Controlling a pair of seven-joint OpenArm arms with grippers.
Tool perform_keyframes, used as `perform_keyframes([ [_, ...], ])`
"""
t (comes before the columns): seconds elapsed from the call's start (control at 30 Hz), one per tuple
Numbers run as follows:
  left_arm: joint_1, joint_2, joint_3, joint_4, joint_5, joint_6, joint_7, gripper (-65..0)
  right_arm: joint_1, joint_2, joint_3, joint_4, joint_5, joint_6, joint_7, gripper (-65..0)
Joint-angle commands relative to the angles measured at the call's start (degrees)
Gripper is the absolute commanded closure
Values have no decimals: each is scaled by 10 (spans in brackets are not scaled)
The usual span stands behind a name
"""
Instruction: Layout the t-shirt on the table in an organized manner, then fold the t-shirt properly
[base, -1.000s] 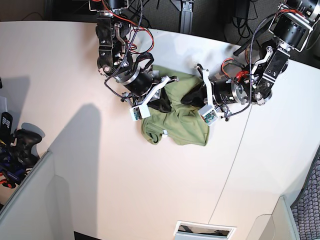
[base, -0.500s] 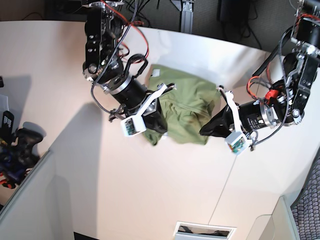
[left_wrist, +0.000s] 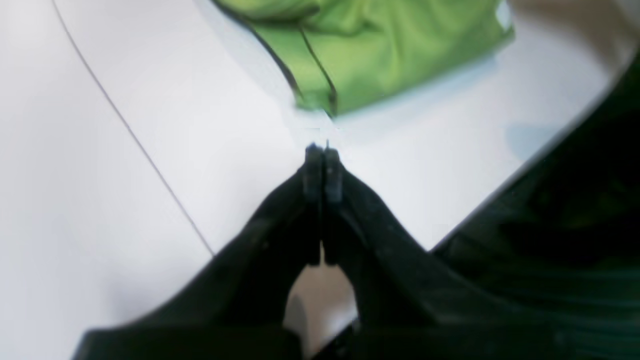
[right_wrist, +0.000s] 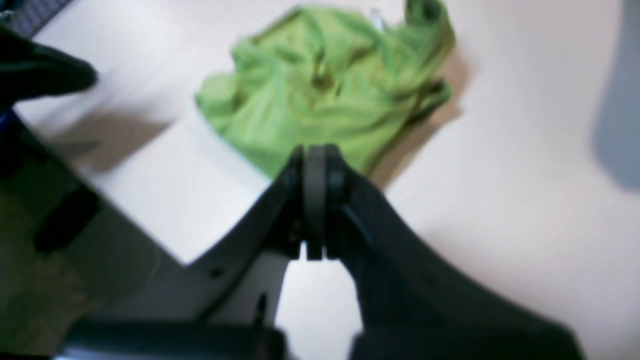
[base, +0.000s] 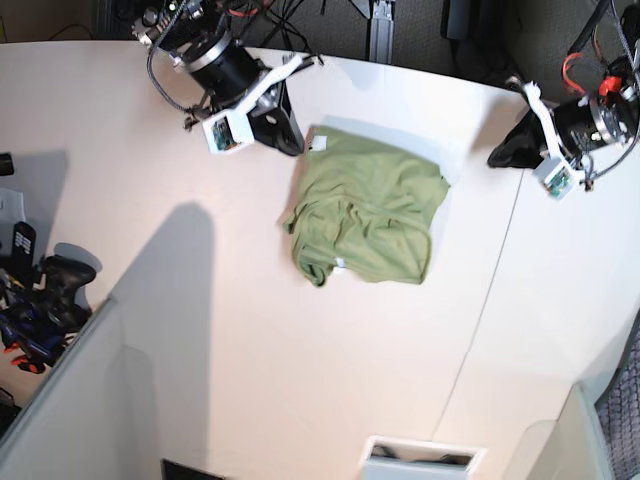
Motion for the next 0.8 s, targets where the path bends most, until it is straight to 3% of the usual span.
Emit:
perform_keyframes([
  [0.0, 14, -7, -14, 23, -9, -5, -10, 0, -13, 9, 4, 16, 18, 5, 15, 0],
  [0.3, 172, -4, -91, 50, -9, -5, -6, 0, -140, 79, 7, 20, 43, 5, 8, 0],
  [0.57, 304, 1, -122, 56, -8, -5, -1, 0, -242, 90, 7, 18, 54, 5, -3, 0],
  [0.77, 358, 18, -121, 19, 31, -5, -2, 0, -298, 110, 7, 14, 54, 5, -9, 0],
])
